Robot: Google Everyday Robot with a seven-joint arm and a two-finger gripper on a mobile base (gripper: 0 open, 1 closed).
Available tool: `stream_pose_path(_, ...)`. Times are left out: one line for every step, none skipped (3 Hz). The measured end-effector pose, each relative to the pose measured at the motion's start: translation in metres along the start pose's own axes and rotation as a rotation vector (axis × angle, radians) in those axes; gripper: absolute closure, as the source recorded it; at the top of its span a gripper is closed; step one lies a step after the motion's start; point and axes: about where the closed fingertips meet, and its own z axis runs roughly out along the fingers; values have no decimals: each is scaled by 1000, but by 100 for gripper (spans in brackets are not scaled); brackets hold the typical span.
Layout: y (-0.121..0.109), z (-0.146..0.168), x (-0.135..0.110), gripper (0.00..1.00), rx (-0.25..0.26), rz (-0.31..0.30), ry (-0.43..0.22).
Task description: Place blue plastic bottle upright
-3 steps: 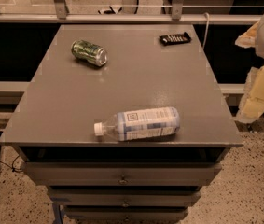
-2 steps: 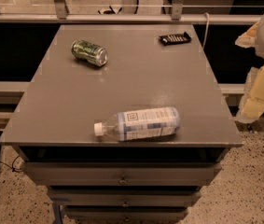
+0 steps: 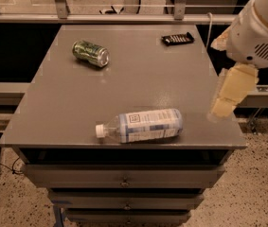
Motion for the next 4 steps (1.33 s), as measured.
stream_pose_path(20, 25, -50, 0, -45, -38, -63)
stream_pose_path(47, 51, -93, 0, -99, -84, -119)
stream_pose_path(73, 76, -119, 0, -145, -120, -141)
stream_pose_path(89, 102, -138, 0, -162, -163, -136)
